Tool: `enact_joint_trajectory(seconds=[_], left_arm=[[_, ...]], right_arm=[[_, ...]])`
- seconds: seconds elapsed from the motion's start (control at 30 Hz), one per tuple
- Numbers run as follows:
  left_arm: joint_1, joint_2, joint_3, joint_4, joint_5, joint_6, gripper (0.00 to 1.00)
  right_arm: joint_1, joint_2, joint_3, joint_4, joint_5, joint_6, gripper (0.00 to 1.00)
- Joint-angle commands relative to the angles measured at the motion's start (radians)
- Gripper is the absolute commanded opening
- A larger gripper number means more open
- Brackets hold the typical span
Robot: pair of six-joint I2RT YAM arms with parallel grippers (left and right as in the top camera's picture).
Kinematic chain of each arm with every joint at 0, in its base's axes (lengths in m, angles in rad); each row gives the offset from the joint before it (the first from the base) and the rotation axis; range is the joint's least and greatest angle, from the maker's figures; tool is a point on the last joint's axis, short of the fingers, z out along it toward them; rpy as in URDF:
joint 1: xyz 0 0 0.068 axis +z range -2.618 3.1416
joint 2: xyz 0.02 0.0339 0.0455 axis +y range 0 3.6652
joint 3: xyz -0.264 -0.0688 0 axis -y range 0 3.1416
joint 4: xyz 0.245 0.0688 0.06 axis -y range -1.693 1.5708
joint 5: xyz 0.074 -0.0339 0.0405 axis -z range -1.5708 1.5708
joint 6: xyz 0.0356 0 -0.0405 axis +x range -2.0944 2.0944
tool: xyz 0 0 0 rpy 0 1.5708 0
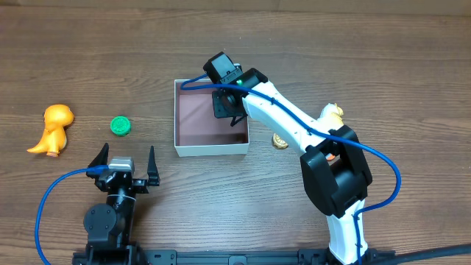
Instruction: Pack container
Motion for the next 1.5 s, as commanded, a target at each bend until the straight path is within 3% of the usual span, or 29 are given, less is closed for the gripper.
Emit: enact_joint_trajectory(seconds=[0.0, 0.5, 1.47], left_arm=[[0.008, -0.002, -0.003, 0.000, 0.017, 0.015, 1.00], [0.008, -0.002, -0.003, 0.000, 0.017, 0.015, 1.00], [0.008, -0.002, -0.003, 0.000, 0.017, 0.015, 1.00]], right_arm=[[0.002, 0.018, -0.005, 0.014, 0.005, 0.005, 0.04], [0.003, 0.018, -0.004, -0.063, -0.001, 0.005, 0.04], [0.003, 0.093, 0.005, 0.010, -0.042, -0.022, 0.04]])
